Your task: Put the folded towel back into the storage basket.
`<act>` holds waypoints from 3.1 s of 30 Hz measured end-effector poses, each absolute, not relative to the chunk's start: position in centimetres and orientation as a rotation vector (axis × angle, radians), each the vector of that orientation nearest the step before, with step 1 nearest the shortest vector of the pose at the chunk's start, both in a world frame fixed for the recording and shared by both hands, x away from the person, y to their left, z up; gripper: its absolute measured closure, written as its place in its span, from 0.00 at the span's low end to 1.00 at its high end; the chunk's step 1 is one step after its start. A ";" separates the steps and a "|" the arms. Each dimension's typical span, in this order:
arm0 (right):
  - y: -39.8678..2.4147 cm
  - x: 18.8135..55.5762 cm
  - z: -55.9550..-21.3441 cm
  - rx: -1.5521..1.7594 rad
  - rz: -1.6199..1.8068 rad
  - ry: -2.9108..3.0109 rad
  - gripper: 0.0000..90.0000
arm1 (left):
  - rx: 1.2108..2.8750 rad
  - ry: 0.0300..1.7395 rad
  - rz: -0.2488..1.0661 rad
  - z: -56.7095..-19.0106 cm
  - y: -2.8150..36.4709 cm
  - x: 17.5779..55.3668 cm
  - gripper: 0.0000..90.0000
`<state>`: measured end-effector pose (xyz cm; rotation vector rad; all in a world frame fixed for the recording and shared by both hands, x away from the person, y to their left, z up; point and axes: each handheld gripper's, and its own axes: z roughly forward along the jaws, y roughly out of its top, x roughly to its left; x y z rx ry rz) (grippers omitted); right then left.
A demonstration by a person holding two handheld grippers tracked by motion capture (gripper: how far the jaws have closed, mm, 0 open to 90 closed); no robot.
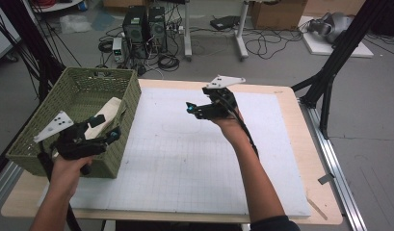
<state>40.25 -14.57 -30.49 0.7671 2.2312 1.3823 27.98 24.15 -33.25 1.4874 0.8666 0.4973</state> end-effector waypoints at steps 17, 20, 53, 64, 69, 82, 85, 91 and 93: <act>-23.7 34.8 -33.5 0.893 1.314 2.063 0.19 | 1.550 0.692 0.429 -34.2 17.9 29.4 0.19; -24.8 33.8 -34.2 0.906 1.293 2.025 0.19 | 1.562 0.672 0.410 -34.7 16.9 29.9 0.19; -32.4 27.8 -40.7 1.090 1.263 1.875 0.19 | 1.696 0.613 0.363 -40.7 11.7 30.9 0.19; -32.6 27.8 -41.9 1.113 1.240 1.889 0.19 | 1.704 0.637 0.355 -42.2 11.7 30.7 0.19; -32.6 27.8 -42.0 1.111 1.242 1.889 0.19 | 1.706 0.643 0.361 -43.1 11.3 30.3 0.19; -32.6 27.7 -42.2 1.106 1.225 1.902 0.19 | 1.682 0.685 0.391 -43.3 12.6 30.0 0.19; -32.3 27.7 -42.1 1.097 1.221 1.907 0.19 | 1.671 0.699 0.396 -43.3 12.9 30.0 0.19; -31.9 27.5 -41.9 1.091 1.221 1.904 0.19 | 1.658 0.713 0.406 -43.2 13.4 30.0 0.19; -31.9 27.5 -41.8 1.085 1.216 1.908 0.19 | 1.650 0.720 0.405 -43.2 13.5 30.1 0.19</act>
